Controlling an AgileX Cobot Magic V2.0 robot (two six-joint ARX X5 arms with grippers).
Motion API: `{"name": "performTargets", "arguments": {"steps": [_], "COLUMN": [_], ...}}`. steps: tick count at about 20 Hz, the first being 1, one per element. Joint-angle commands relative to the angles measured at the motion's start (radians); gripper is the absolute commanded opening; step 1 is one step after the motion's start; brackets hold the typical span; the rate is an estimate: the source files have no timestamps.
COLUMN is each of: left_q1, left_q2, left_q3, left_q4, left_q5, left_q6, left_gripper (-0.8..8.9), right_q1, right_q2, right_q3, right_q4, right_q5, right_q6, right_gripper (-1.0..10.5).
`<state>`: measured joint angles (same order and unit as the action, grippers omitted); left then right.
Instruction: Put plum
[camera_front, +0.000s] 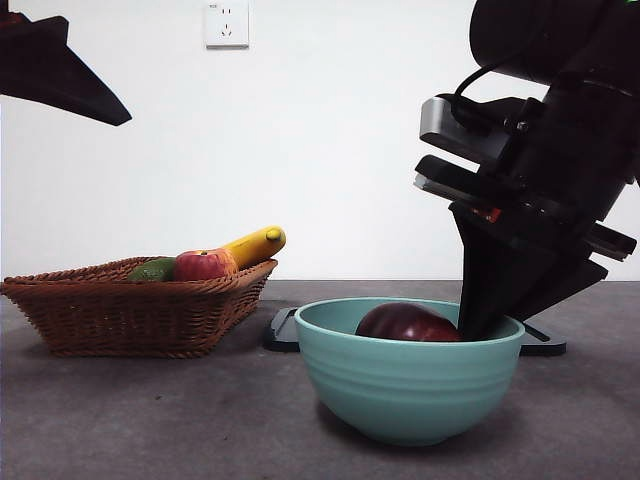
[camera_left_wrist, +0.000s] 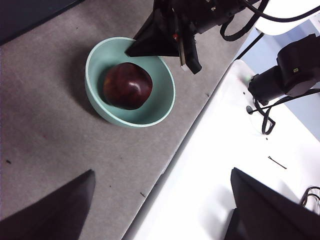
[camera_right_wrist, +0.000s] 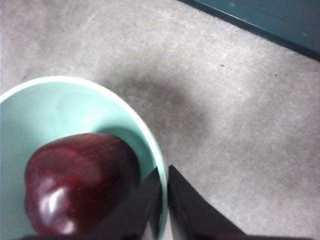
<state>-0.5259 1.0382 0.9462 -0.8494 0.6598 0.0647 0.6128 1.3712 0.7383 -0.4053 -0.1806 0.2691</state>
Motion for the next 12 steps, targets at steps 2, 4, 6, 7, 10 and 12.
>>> {"name": "performTargets", "arguments": {"steps": [2,4,6,7,10,12], "left_q1": [-0.006,-0.006,-0.006,-0.006,-0.006,-0.006], "left_q2": [0.003,0.003,0.003,0.003,0.003,0.003], "left_q3": [0.010,0.010,0.010,0.010,0.010,0.010], "left_q4": [0.007,0.008,0.008,0.008,0.008,0.008], "left_q5": [0.007,0.007,0.007,0.007,0.007,0.007], "left_q6": [0.002,0.002,0.002,0.002,0.002,0.002], "left_gripper": [4.33,4.33,4.33,4.33,4.33,4.33], "right_q1": [0.005,-0.007,-0.039,-0.060,-0.129,-0.169], "right_q2": [0.005,0.006,0.010,0.018,0.082,0.156], "right_q3": [0.062,0.114,0.169,0.196,0.307,0.401], "right_q4": [-0.005,-0.034,-0.048,-0.050,-0.086,-0.112], "right_q5": [-0.002,-0.002,-0.001,-0.002,-0.002,-0.001], "right_q6": [0.031,0.030,0.026,0.023,-0.017,-0.047], "right_gripper": [0.1,0.1,0.1,0.1,0.1,0.1]}}
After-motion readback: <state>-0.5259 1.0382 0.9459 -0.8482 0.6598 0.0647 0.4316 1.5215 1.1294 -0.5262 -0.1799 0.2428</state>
